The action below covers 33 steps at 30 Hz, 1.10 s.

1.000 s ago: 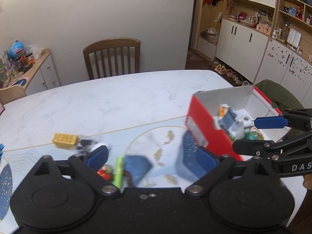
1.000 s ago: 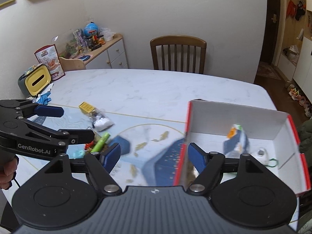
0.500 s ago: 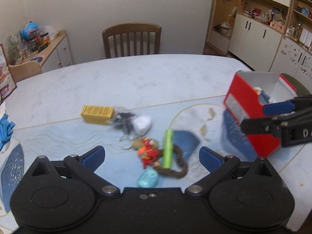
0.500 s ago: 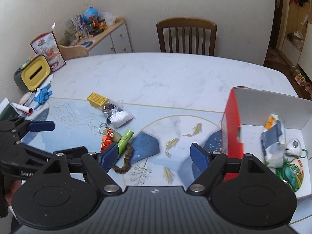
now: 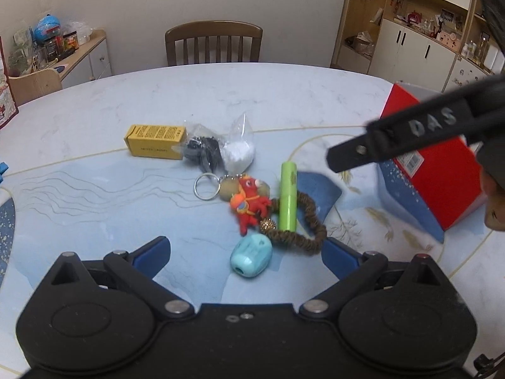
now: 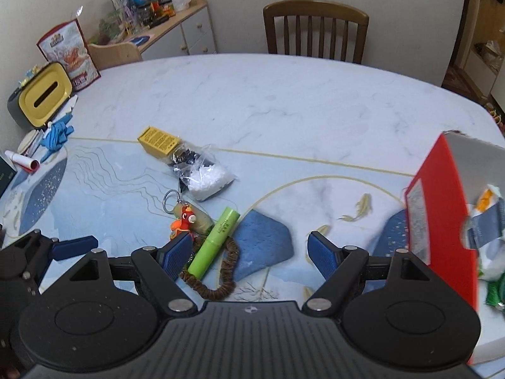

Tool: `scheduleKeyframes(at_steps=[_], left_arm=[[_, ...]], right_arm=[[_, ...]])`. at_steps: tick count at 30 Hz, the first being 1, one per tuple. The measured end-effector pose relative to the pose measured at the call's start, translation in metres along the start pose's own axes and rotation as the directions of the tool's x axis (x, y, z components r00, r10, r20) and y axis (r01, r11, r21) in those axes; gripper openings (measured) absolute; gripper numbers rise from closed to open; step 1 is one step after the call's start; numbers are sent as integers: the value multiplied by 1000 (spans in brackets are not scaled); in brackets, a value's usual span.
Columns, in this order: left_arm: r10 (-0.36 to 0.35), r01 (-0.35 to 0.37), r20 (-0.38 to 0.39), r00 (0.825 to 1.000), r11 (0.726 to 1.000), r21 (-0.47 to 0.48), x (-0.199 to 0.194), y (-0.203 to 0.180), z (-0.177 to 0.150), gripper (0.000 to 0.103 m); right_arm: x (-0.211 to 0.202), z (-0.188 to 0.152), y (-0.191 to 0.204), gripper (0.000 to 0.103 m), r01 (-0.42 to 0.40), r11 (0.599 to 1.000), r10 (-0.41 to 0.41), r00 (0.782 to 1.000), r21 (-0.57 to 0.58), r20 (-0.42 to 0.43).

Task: Organize objects
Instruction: 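Grasp the green tube with the right tool while the left tool grasps the light-blue keychain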

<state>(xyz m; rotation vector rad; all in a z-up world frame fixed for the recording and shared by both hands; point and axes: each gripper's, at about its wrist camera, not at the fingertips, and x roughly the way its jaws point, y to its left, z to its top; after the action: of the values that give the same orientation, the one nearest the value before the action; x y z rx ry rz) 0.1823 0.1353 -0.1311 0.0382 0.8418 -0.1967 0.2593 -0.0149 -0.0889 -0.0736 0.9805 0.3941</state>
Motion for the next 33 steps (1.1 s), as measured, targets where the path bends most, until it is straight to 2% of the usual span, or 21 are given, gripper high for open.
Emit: scheduleKeyframes(at_steps=[3, 6, 10, 14, 22, 29, 31, 33], left_arm=[[1, -1, 26, 1000, 1000, 24, 5, -2, -5, 102], [-10, 10, 18, 1000, 1000, 29, 11, -2, -7, 100], [-23, 23, -11, 1000, 999, 35, 23, 1, -9, 91], [-47, 47, -48, 998, 999, 9, 33, 7, -10, 80], [-67, 68, -45, 997, 998, 6, 34, 15, -10, 72], [-104, 104, -39, 994, 995, 10, 33, 17, -8, 52], [-103, 104, -40, 994, 994, 20, 32, 15, -9, 50], [-103, 104, -40, 994, 994, 25, 32, 15, -9, 47]], right_arm=[[13, 2, 3, 80, 0, 1000, 0, 1000, 12, -18], [25, 4, 6, 80, 12, 1000, -12, 999, 14, -35], [40, 6, 7, 80, 23, 999, -22, 998, 28, -53], [52, 11, 8, 69, 16, 998, -12, 997, 58, -81], [69, 18, 13, 56, -6, 995, 17, 994, 96, -110], [78, 21, 9, 39, -27, 987, 47, 991, 158, -128], [79, 20, 9, 34, -34, 984, 57, 990, 173, -133], [78, 19, 9, 33, -36, 984, 60, 990, 176, -131]])
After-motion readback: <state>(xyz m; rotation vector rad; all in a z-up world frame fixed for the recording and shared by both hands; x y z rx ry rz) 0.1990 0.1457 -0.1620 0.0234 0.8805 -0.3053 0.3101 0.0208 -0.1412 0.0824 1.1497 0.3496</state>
